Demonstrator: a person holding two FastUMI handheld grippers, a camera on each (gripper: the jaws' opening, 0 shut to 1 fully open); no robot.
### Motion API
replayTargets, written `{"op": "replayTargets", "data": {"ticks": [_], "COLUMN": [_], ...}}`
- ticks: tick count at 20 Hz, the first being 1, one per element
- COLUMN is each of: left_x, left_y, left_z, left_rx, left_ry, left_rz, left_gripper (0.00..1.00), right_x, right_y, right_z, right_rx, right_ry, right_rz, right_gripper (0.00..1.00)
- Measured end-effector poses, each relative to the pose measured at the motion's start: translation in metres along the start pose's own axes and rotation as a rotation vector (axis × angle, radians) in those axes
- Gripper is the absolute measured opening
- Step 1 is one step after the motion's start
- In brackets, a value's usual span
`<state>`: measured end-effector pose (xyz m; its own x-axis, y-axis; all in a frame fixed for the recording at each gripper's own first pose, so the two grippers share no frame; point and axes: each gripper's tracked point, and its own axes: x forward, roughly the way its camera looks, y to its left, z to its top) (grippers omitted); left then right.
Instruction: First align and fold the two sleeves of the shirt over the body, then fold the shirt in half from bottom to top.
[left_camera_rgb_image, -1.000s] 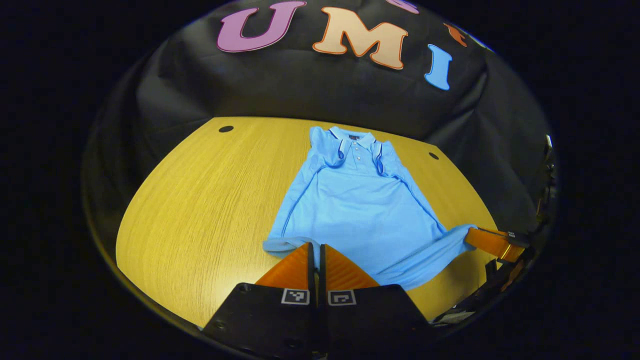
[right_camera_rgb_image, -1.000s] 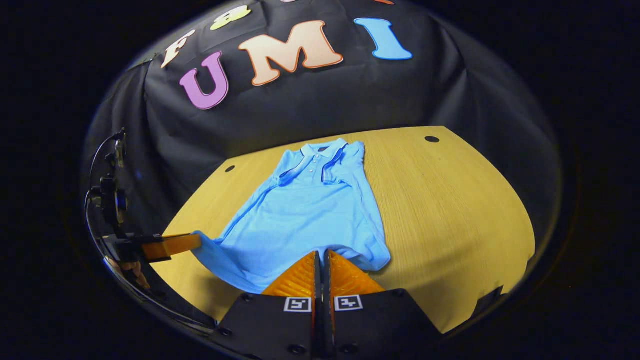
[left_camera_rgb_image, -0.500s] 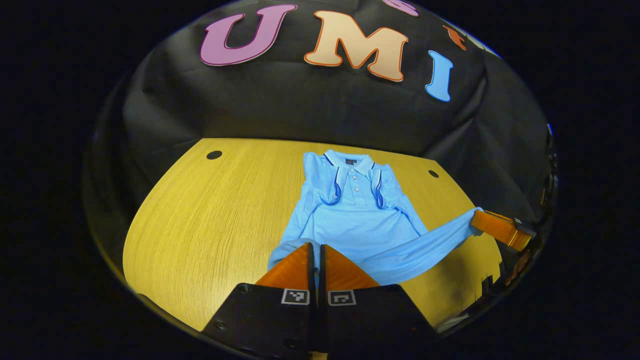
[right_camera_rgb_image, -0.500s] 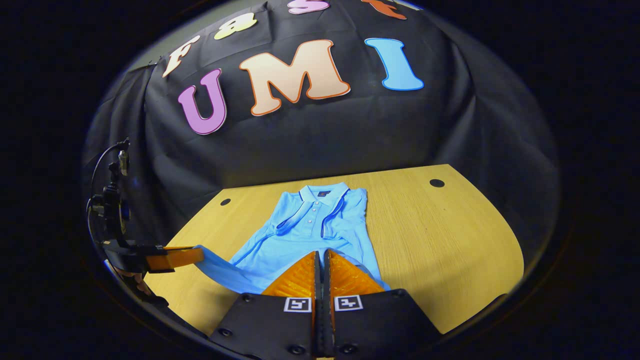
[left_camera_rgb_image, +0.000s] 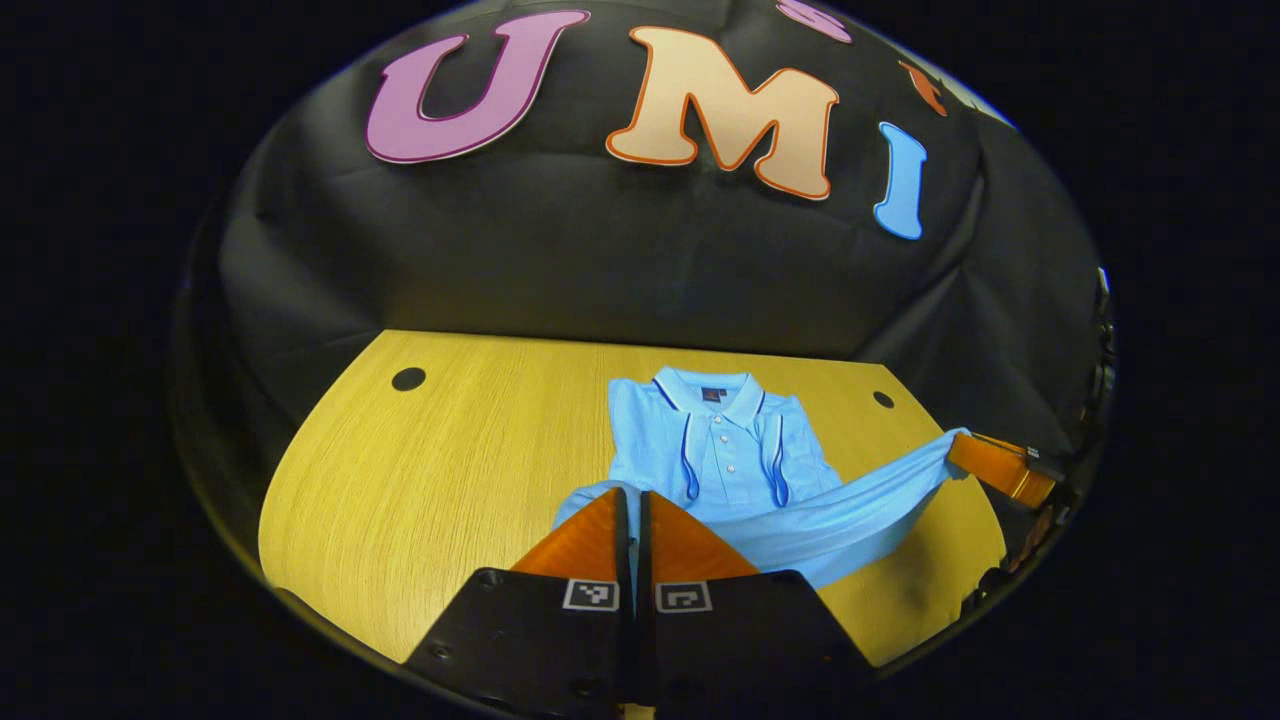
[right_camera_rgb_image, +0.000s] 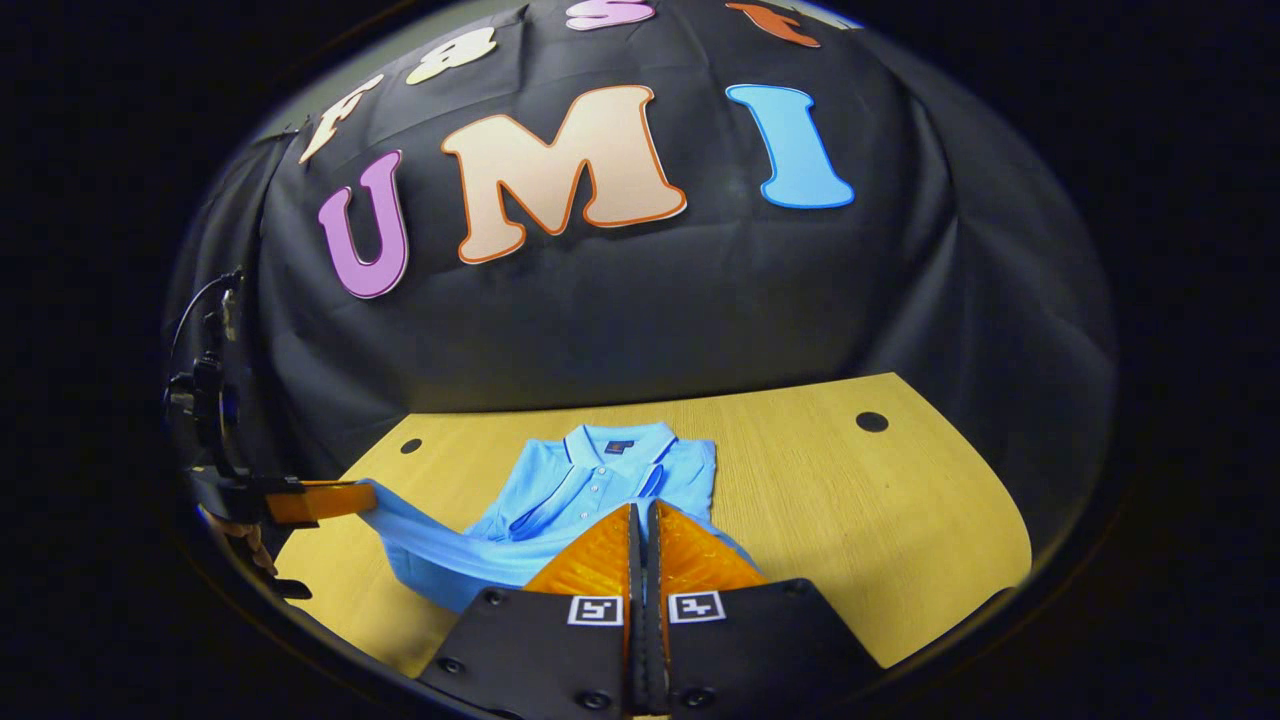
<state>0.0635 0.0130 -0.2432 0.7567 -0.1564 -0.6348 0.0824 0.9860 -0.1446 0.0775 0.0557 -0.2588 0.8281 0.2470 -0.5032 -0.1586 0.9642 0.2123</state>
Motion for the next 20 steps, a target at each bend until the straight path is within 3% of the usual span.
{"op": "replayTargets", "data": {"ticks": [10, 14, 20], "left_x": [0.112, 0.163, 0.223], "left_y": [0.009, 0.018, 0.038], "left_z": [0.060, 0.060, 0.035], "left_rx": [0.029, 0.016, -0.002], "left_ry": [-0.035, -0.019, 0.039], "left_rz": [-0.021, -0.025, 0.014], "left_gripper": [0.00, 0.00, 0.00], "right_x": [0.113, 0.165, 0.221], "right_y": [-0.027, -0.043, -0.055], "right_z": [0.024, 0.024, -0.016], "right_rx": [0.008, 0.001, 0.011], "right_ry": [-0.010, 0.001, 0.097], "right_rz": [-0.081, -0.124, -0.172], "right_gripper": [0.02, 0.02, 0.02]}}
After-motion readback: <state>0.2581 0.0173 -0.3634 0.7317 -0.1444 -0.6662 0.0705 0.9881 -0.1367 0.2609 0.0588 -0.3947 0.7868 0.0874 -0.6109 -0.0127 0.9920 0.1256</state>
